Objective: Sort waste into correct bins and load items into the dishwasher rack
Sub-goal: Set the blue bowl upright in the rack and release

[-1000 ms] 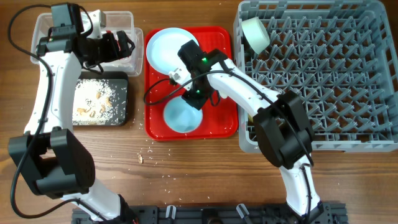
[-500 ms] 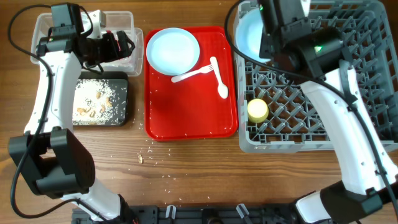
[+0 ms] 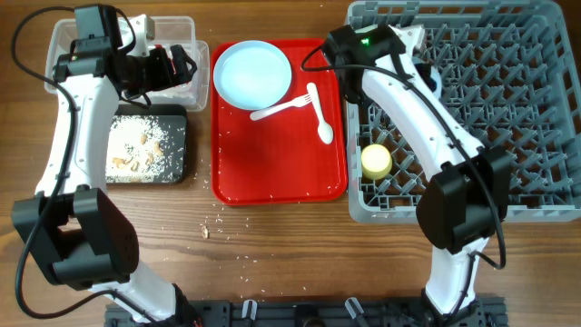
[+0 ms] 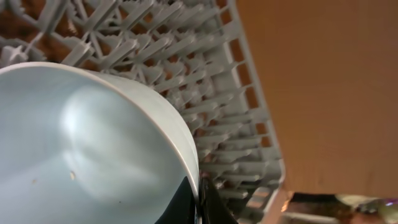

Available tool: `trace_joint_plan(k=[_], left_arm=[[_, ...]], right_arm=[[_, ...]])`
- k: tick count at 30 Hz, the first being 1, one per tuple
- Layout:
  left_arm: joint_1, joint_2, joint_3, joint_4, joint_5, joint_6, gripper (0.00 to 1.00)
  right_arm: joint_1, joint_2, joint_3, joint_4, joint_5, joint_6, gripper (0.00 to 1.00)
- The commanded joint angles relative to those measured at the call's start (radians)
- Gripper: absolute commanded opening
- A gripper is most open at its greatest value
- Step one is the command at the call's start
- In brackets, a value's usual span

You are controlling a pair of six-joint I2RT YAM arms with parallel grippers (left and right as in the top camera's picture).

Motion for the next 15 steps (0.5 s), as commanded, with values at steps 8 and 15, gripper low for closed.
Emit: trace_joint_plan(k=[8,15], left_arm=[[0.004,-0.013,0.005,0.003,-0.005,0.008,1.0],[0.004,-0.013,0.005,0.003,-0.005,0.008,1.0]], right_arm=[[0.0,0.009,-0.021,0.153,0.032,-0.361,0.04],[-0.002,0.015,-0.058,0.134,0.003,-0.36,0.04]])
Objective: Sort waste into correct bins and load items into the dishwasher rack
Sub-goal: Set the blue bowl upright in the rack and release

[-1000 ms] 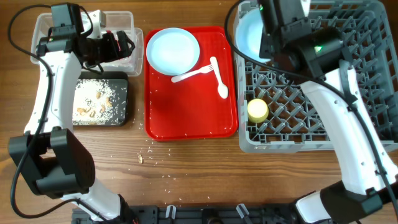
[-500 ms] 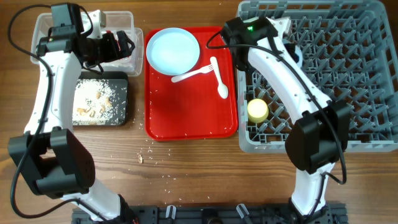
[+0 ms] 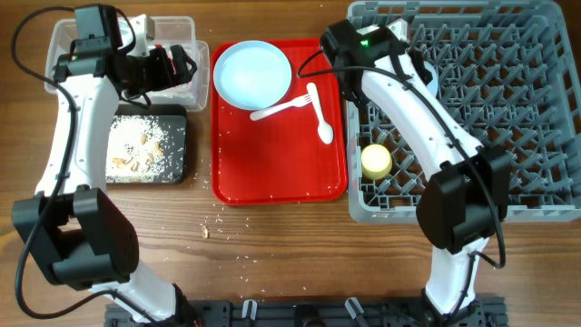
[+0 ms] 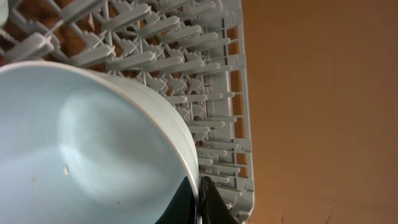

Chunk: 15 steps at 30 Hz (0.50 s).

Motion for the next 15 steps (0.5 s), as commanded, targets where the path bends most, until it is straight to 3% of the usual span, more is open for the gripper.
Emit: trace_joint_plan(k=[1,8,15], left_arm=[[0.004,-0.013,0.005,0.003,-0.005,0.008,1.0],[0.004,-0.013,0.005,0.003,-0.005,0.008,1.0],[0.004,-0.013,0.005,0.003,-0.005,0.008,1.0]], right_arm=[[-0.002,0.016,-0.05,0.004,-0.013,-0.012,0.04],[0.025,0.016,-0.09,0.029,-0.065,-0.039,0.04],[0.031,0.016,-0.09,0.012,0.16,-0.037,0.04]])
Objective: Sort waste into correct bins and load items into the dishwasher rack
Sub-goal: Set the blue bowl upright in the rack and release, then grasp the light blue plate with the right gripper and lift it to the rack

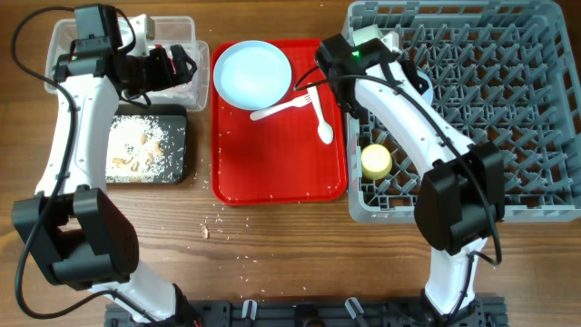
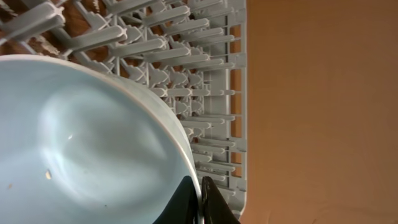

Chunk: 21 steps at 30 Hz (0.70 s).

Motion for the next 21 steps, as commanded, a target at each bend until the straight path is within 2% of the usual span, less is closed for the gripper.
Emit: trace_joint_plan(k=[1,3,4,7,8,11,20,21], left_arm=[[0.004,-0.013,0.005,0.003,-0.005,0.008,1.0],[0.004,-0.013,0.005,0.003,-0.005,0.008,1.0],[0.004,-0.013,0.005,0.003,-0.005,0.008,1.0],[0.004,-0.013,0.005,0.003,-0.005,0.008,1.0],[0.004,-0.013,0.005,0.003,-0.005,0.008,1.0],[0.004,-0.013,0.005,0.003,-0.005,0.008,1.0],[0.004,-0.013,0.005,0.003,-0.005,0.008,1.0],[0.004,-0.013,0.005,0.003,-0.005,0.008,1.0]], right_arm=[[0.009,0.016,-0.011,-0.021,0.185,-0.016,0.04],[0.01,0.016,-0.011,-0.042,0.275,-0.038,0.04],[0.011,0.016,-0.011,-0.036,0.269,-0.1,0.04],[0.011,0.016,-0.011,0.054,0.082,-0.268,0.04],[0.011,0.016,-0.011,0.071,0.026,-0.284,0.04],[0.011,0.016,-0.011,0.108,-0.07,-0.286,0.04],[0.026,0.016,-0.013,0.082,-0.223,-0.286,0.05],[0.034,0.016,-0.013,0.07,-0.245,-0.286,0.08]])
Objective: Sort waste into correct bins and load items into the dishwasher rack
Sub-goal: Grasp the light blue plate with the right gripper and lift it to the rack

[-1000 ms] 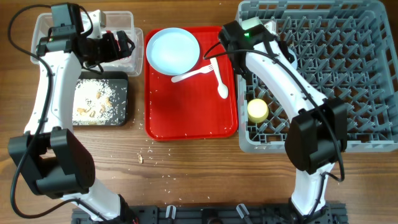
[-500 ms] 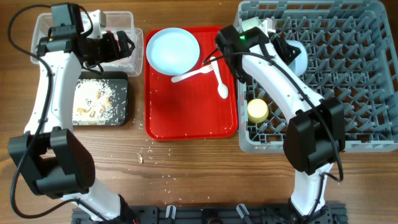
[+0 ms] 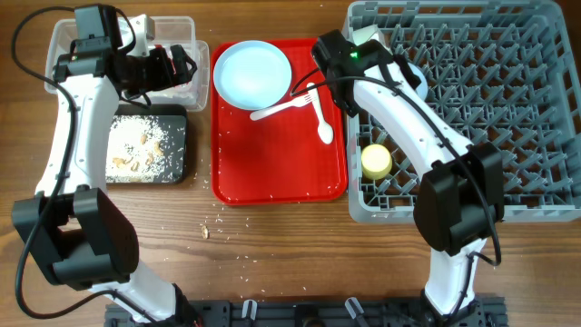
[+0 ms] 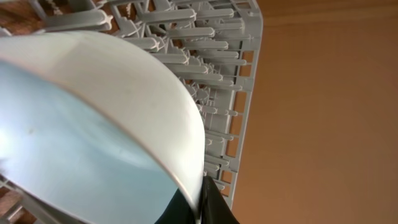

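Note:
My right gripper (image 4: 200, 202) is shut on the rim of a light blue bowl (image 4: 93, 124), one finger inside and one outside. The bowl is tilted over the grey dishwasher rack (image 4: 214, 74). In the overhead view the right gripper (image 3: 402, 71) and the bowl (image 3: 415, 79) are at the rack's (image 3: 545, 211) far left part. A yellow cup (image 3: 376, 161) sits in the rack's near left. A light blue plate (image 3: 252, 73), a white fork (image 3: 280, 110) and a white spoon (image 3: 320, 119) lie on the red tray (image 3: 272, 177). My left gripper (image 3: 180, 65) hangs over the clear bin (image 3: 68, 32).
A black tray (image 3: 177, 173) with food scraps lies left of the red tray, below the clear bin. Crumbs are scattered on the wooden table (image 3: 272, 245) in front of the trays. The rack's pegs stand close under the bowl.
The right wrist has turned, so the bowl is tilted more and its white outer wall now shows. The arm has shifted slightly left. The left arm has not moved.
The right gripper was shut on the bowl's rim above the rack's far left at every moment. From one moment to the other the wrist stood further left and more turned, with the bowl tilted steeper now. The left gripper stayed over the clear bin.

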Available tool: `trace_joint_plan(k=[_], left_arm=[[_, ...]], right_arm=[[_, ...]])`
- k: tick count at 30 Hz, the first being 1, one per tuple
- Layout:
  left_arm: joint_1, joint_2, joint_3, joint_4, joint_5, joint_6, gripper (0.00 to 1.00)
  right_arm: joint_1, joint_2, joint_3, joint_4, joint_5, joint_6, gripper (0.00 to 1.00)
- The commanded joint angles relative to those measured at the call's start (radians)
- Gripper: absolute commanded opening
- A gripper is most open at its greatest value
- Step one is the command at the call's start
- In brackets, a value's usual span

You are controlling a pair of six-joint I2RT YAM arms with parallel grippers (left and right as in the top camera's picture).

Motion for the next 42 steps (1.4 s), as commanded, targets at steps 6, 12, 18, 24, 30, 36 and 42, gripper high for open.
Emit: trace_joint_plan(k=[6,12,18,24,30,36,42], left_arm=[[0.004,-0.013,0.005,0.003,-0.005,0.008,1.0],[0.004,-0.013,0.005,0.003,-0.005,0.008,1.0],[0.004,-0.013,0.005,0.003,-0.005,0.008,1.0],[0.004,-0.013,0.005,0.003,-0.005,0.008,1.0],[0.004,-0.013,0.005,0.003,-0.005,0.008,1.0],[0.004,-0.013,0.005,0.003,-0.005,0.008,1.0],[0.004,-0.013,0.005,0.003,-0.005,0.008,1.0]], right_arm=[[0.095,0.014,-0.006,-0.088,-0.239,-0.009,0.47],[0.107,-0.027,0.037,-0.094,-0.389,-0.01,0.81],[0.104,-0.119,0.054,0.136,-0.535,-0.106,1.0],[0.101,-0.13,0.036,0.459,-1.159,-0.112,0.99],[0.061,-0.02,0.006,0.783,-1.06,0.308,0.71],[0.035,0.159,0.006,0.854,-1.122,0.338,0.64],[0.024,0.271,0.006,0.912,-1.136,0.323,0.49]])
